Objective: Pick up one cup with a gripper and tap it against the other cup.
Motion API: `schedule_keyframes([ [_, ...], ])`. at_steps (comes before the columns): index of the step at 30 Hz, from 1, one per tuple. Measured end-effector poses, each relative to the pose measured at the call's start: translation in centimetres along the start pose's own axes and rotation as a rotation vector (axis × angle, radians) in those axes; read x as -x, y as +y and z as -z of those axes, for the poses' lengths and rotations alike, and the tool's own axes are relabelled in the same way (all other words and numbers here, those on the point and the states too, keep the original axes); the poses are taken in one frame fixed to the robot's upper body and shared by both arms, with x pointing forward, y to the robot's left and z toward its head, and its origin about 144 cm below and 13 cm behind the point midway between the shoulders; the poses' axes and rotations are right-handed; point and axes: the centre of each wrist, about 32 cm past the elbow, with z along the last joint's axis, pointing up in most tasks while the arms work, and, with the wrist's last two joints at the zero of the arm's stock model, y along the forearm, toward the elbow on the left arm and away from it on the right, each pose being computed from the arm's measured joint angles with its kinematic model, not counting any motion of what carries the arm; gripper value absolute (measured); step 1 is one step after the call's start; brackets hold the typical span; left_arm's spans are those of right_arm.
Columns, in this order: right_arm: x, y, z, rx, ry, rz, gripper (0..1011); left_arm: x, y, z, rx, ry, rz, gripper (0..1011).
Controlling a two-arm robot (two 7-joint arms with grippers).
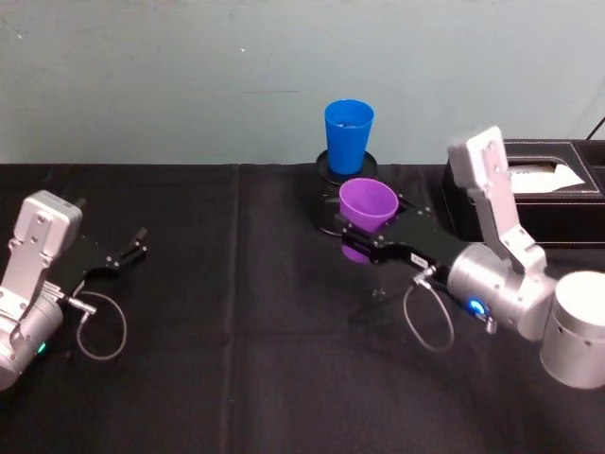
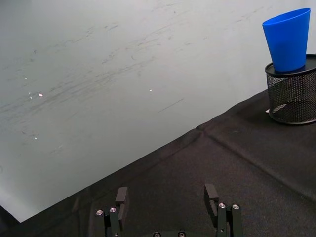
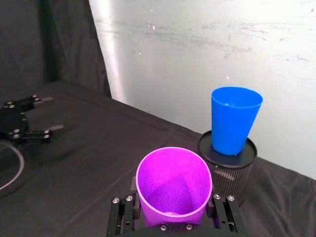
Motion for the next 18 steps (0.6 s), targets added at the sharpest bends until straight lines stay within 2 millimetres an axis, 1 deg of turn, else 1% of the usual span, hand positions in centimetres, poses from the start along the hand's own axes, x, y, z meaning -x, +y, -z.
schedule_keyframes([
  [1, 0.0, 0.0, 0.0, 0.0, 0.0, 0.0, 720, 0.0, 0.0, 0.0, 0.0, 0.0, 0.0, 1000],
  [4, -0.9, 1.4, -0.7, 0.029, -0.003, 0.009, 720, 0.0, 0.0, 0.0, 0.0, 0.0, 0.0, 1000],
  [11, -2.1, 3.8, -1.6, 0.05, 0.012, 0.011, 720, 0.0, 0.0, 0.0, 0.0, 0.0, 0.0, 1000],
  [18, -2.4, 5.2, -2.0, 0.055, 0.019, 0.017, 719, 0.0, 0.0, 0.0, 0.0, 0.0, 0.0, 1000],
])
